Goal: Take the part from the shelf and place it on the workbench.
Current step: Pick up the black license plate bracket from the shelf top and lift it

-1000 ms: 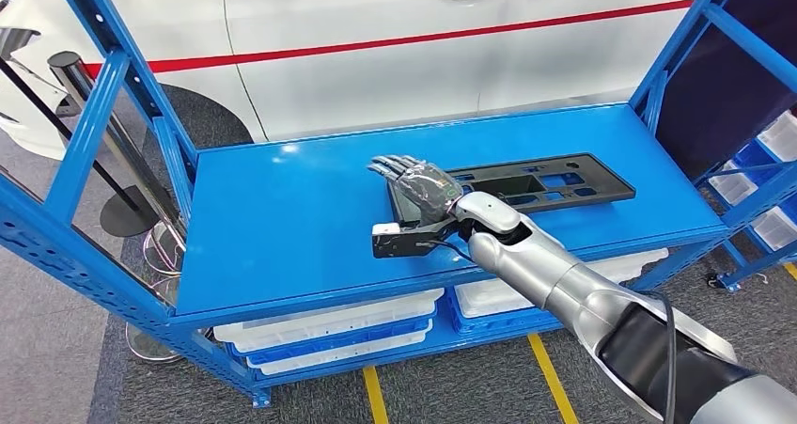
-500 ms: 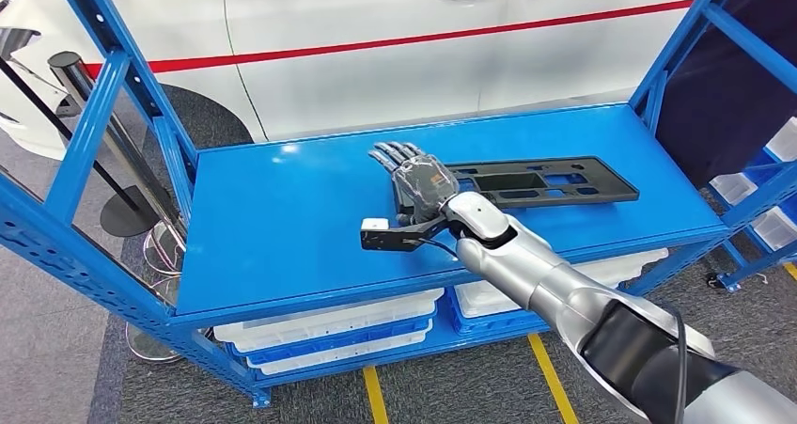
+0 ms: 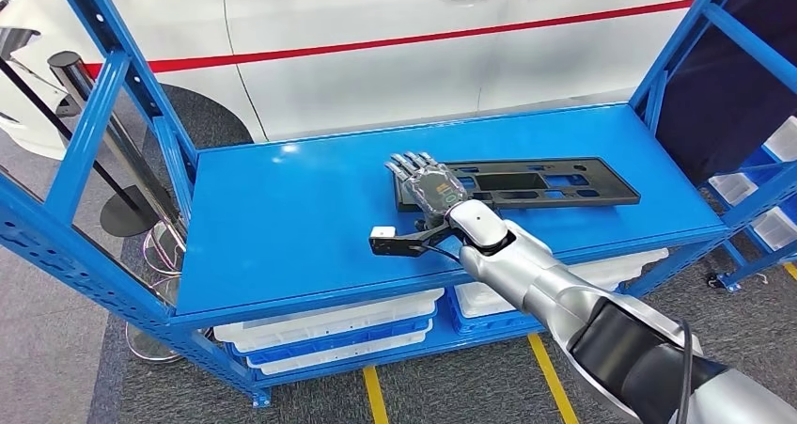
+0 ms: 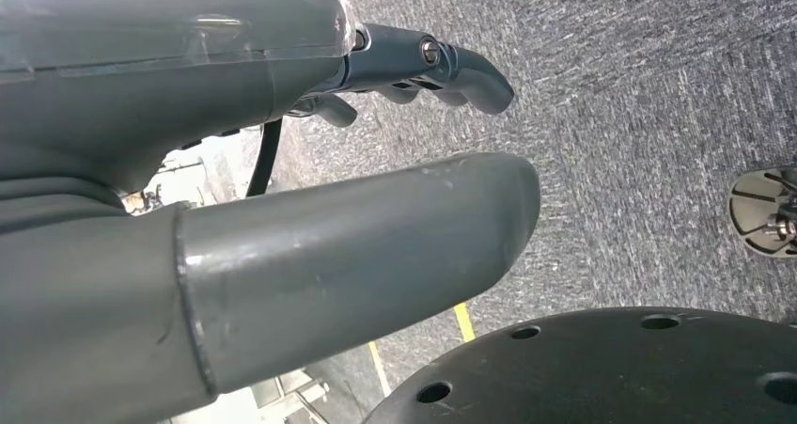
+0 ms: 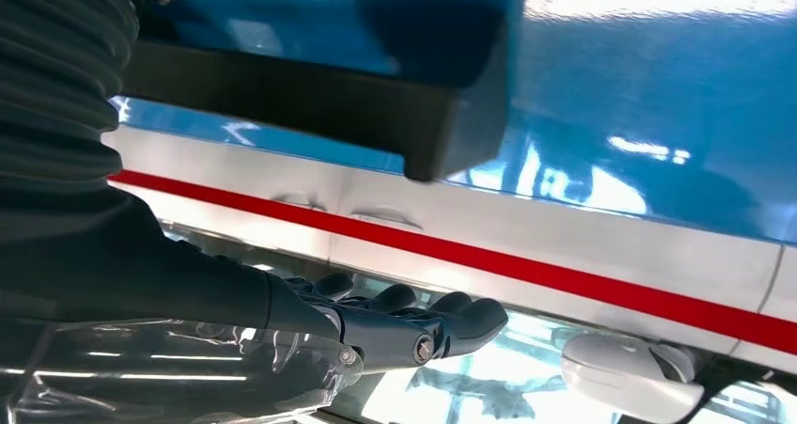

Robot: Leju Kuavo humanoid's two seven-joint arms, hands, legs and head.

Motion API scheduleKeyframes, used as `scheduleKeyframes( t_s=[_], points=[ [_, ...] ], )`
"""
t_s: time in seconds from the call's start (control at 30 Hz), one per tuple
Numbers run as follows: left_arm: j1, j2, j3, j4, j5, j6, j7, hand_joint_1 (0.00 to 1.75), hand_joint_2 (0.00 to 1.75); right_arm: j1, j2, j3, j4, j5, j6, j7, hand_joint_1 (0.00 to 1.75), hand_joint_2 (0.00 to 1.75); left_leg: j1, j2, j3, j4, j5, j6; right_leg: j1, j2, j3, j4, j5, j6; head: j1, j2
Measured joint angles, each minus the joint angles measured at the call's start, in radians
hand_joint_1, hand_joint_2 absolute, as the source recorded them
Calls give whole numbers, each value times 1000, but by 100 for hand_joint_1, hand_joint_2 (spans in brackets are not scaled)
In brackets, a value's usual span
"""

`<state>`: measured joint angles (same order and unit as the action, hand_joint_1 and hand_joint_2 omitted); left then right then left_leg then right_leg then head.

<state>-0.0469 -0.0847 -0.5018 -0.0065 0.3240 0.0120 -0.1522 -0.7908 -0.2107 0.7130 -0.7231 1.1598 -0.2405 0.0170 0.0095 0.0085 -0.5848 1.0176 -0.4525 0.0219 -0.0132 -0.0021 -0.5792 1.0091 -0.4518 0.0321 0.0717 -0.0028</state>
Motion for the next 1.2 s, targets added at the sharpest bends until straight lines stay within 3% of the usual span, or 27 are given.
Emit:
scheduleKeyframes(
  t_s=[0.37, 0.6, 0.9, 0.97, 1.03, 1.1, 1.2],
  points=[
    [0, -1, -7, 0, 16, -1, 0, 0, 0, -12, 3, 0, 40, 79, -16, 47, 0, 175, 0, 0, 0, 0, 0, 0, 0, 0, 0, 0, 0, 0, 0, 0],
    [-1, -3, -12, 0, 20, -1, 0, 0, 0, -13, 3, 0, 54, 161, -87, 155, 0, 175, 0, 0, 0, 0, 0, 0, 0, 0, 0, 0, 0, 0, 0, 0],
    [-5, -5, -15, 0, 22, 6, 0, 0, 0, -10, 2, -2, 71, 231, -117, 210, 0, 175, 0, 0, 0, 0, 0, 0, 0, 1, 0, 0, 0, 0, 0, 0],
    [-5, -6, -15, 0, 22, 7, 0, 0, 0, -10, 2, -3, 75, 233, -117, 212, 20, 175, 0, 0, 0, 0, 0, 0, 0, 1, 0, 0, 0, 0, 0, 0],
    [-5, -6, -15, 0, 23, 8, 0, 0, 0, -9, 1, -7, 79, 239, -116, 214, 94, 175, 0, 0, 0, 0, 0, 0, 0, 1, 0, 0, 0, 0, 0, 0],
    [-5, -6, -15, 0, 24, 9, 0, 0, 0, -6, 0, -17, 83, 243, -115, 213, 154, 175, 0, 0, 0, 0, 0, 0, 0, 0, -1, 0, 0, 0, 0, 0],
    [-5, -6, -15, 0, 26, 10, 0, 0, 0, 1, -3, -38, 87, 243, -115, 211, 170, 175, 0, 0, 0, 0, 0, 0, 0, 1, -1, 0, 0, 0, 0, 0]
  ],
)
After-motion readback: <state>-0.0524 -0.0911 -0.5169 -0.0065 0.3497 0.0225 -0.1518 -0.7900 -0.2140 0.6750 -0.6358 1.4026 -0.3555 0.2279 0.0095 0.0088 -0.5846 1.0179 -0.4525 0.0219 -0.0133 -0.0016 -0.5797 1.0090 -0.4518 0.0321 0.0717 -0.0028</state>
